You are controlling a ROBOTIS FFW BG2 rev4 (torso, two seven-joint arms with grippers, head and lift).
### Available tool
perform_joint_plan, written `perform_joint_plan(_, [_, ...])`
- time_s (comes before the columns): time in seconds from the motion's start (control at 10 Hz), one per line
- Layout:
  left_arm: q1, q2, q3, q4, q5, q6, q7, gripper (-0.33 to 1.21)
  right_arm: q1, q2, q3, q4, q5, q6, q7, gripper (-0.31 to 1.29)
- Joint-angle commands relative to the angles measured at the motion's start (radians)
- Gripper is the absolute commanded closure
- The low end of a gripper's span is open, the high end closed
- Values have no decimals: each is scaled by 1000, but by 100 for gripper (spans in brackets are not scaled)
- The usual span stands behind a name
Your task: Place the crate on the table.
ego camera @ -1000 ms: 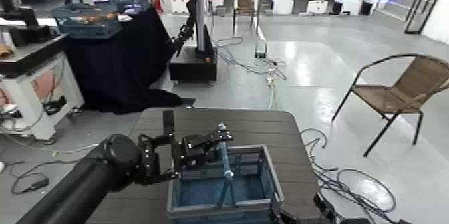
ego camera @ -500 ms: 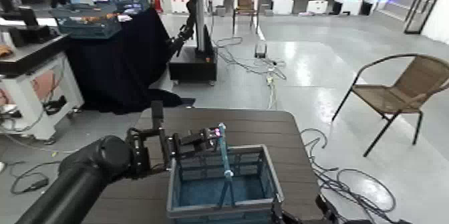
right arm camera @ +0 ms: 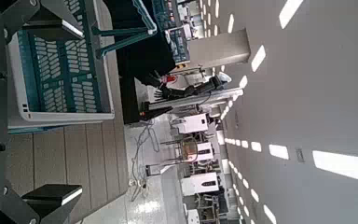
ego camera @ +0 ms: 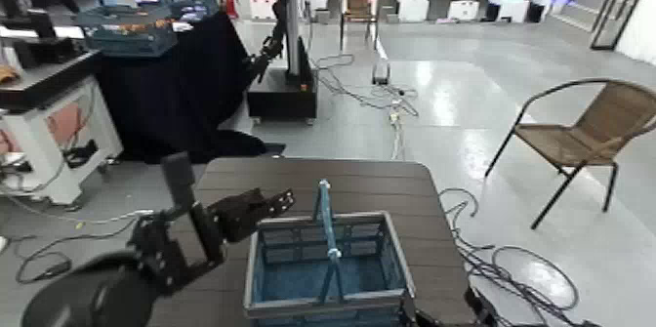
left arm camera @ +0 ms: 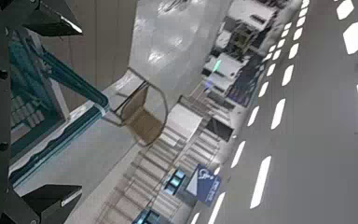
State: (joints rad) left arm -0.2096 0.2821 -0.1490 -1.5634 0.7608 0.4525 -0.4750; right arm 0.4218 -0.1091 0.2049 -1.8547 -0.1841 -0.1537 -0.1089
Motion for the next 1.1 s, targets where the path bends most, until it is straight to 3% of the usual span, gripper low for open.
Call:
perform_joint_plan(0.1, [210,-26,29,-104,-104,-278,87,11,5,2,-4,0,2,-7,0,15])
perform_joint_plan(0.3, [358,-90,74,-162,-219,-426,179,11,9,5,-9,0,2,-14,0,15])
perform_joint_plan(0.5, [457,-132,101,-172,-342,-572,233,11,11,5,-10,0,2,-18,0,15])
perform_joint_plan(0.8, [544,-169,123,-162,-462,-673,266,11,15,5,-13,-1,2,-26,0,15])
perform_joint_plan(1.1, [567,-175,115,-159,-500,-704,291,11,17,6,-13,-1,2,-26,0,15])
